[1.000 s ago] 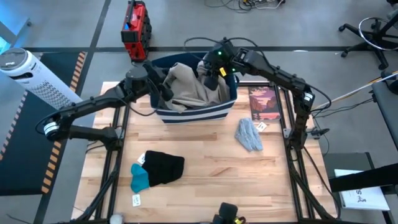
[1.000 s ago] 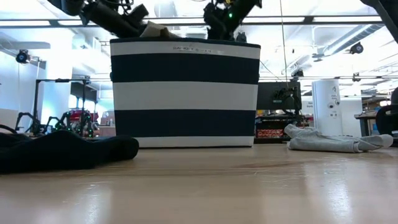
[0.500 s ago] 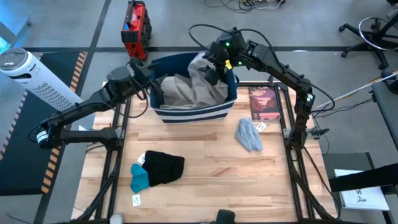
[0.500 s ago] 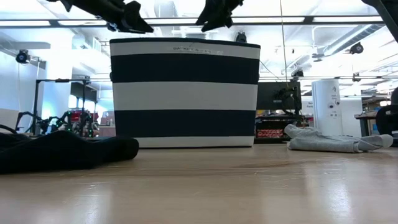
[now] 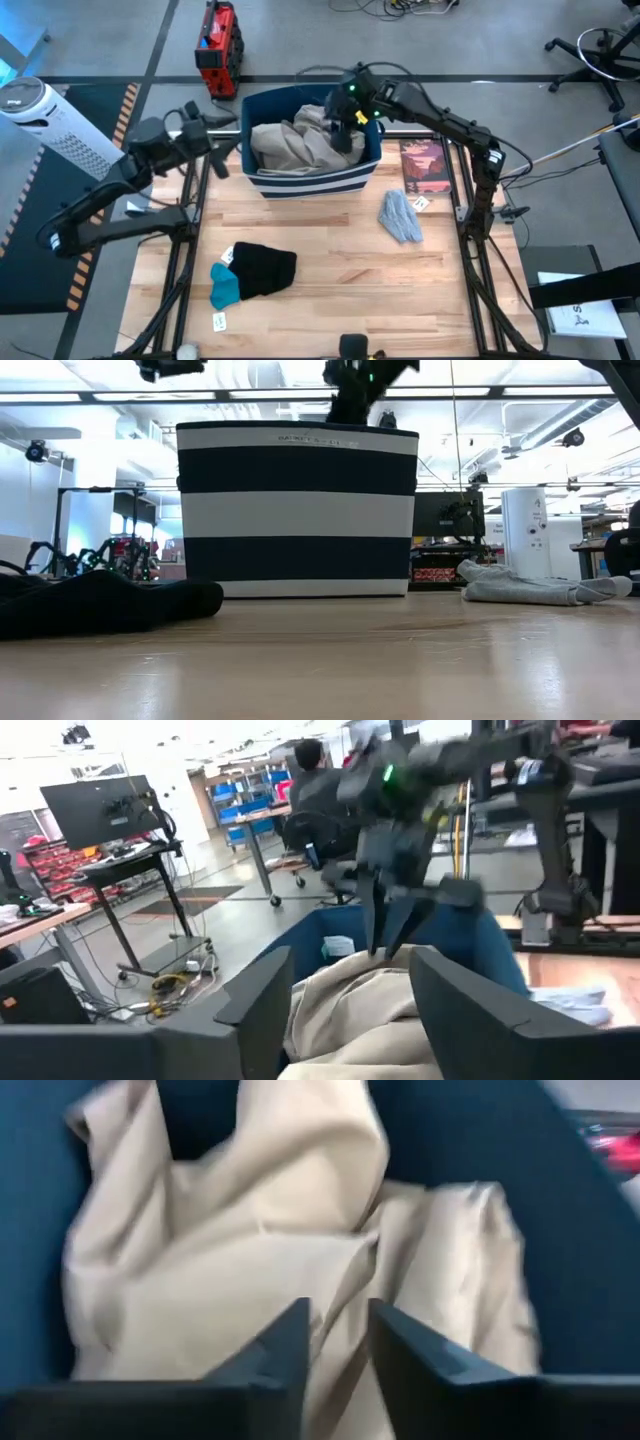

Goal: Sort clothes
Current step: Put the gray shorts into the blue laundry bin

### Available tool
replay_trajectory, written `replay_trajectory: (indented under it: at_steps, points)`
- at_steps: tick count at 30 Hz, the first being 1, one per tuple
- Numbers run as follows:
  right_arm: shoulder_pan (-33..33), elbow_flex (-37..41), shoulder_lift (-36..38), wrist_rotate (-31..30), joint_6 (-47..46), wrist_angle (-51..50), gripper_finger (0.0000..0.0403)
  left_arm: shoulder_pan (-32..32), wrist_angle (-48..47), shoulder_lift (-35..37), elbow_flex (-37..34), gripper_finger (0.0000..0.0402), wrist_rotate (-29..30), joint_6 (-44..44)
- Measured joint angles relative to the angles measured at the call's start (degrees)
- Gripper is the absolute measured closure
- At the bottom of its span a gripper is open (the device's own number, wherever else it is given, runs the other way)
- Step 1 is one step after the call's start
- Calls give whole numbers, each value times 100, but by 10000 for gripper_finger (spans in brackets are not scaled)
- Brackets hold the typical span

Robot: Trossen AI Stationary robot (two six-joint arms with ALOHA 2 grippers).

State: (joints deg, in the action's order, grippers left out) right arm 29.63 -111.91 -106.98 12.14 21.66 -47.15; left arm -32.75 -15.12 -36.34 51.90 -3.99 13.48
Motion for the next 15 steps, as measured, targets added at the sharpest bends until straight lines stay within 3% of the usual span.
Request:
replay_trajectory:
  at_steps: [3,5,15]
  points:
    - [128,574,-2,345,107,411,378,2,-186,195,0,226,-7,-73]
    - [206,892,-2,492,146,759,396,2,-317,300,0,241,-7,-82]
    - [452,1739,0,785,81,1373,401,2,-565,410,0,297,-8,-101]
